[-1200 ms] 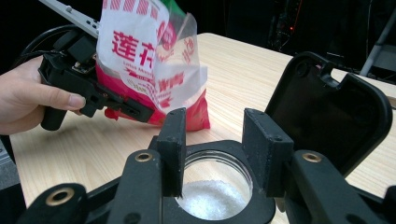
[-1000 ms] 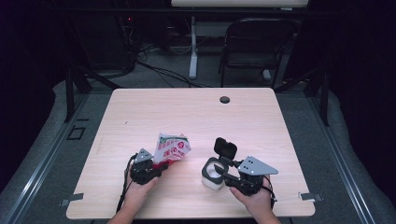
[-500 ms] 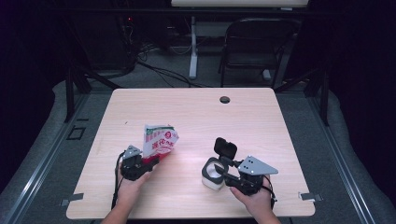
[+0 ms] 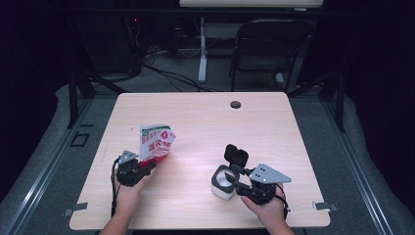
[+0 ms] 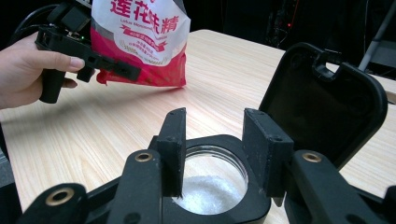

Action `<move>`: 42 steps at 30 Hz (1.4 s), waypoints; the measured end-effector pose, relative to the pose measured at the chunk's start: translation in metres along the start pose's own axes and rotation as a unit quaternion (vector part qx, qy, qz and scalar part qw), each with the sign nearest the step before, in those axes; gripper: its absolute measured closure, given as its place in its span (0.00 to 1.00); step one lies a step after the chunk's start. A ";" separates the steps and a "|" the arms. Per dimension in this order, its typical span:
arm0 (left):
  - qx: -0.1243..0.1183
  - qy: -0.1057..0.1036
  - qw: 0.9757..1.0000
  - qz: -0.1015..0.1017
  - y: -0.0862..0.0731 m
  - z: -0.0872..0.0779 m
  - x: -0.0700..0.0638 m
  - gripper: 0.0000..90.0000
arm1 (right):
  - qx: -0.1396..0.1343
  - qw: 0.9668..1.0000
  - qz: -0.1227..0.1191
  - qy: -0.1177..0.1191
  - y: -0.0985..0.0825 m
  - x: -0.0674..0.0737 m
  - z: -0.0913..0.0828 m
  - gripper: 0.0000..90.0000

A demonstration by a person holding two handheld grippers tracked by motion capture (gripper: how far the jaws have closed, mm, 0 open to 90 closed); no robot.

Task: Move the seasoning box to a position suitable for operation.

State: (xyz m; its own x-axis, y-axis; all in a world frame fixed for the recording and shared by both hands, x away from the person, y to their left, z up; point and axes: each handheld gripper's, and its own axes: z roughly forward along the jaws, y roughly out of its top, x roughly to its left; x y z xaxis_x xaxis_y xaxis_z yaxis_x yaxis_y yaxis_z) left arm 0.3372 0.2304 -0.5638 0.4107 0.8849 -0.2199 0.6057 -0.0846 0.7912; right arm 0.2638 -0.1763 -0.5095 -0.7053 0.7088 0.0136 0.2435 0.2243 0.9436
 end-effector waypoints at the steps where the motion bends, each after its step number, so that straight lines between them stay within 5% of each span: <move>1: -0.003 0.004 1.000 -0.002 0.000 0.000 0.002 0.82 | 0.000 1.000 0.000 0.000 0.000 0.000 0.000 0.67; 8: -0.004 0.038 0.999 -0.011 0.000 -0.005 0.014 0.82 | -0.001 1.000 0.002 0.001 0.000 0.000 0.001 0.67; 20: -0.006 0.095 0.995 0.003 -0.002 -0.008 0.021 0.82 | 0.000 1.000 0.002 -0.001 -0.001 -0.001 0.000 0.67; 27: -0.003 0.132 0.991 0.035 -0.002 -0.007 0.017 0.82 | 0.000 1.000 0.004 -0.002 -0.002 -0.002 0.000 0.67; 34: 0.000 0.177 0.982 0.062 -0.003 -0.006 0.014 0.82 | 0.001 1.000 0.005 -0.003 -0.002 -0.002 0.000 0.66; 42: 0.014 0.186 0.978 0.095 -0.005 -0.001 0.009 0.82 | 0.001 1.000 0.006 -0.001 -0.002 -0.002 0.000 0.66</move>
State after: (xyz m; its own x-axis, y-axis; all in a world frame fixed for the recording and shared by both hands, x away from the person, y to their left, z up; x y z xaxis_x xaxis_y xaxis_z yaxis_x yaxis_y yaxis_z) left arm 0.3372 0.2392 -0.5688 0.2442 0.9569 0.1574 0.5626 -0.2720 0.7807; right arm 0.2651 -0.1785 -0.5119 -0.7006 0.7132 0.0240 0.2531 0.2169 0.9428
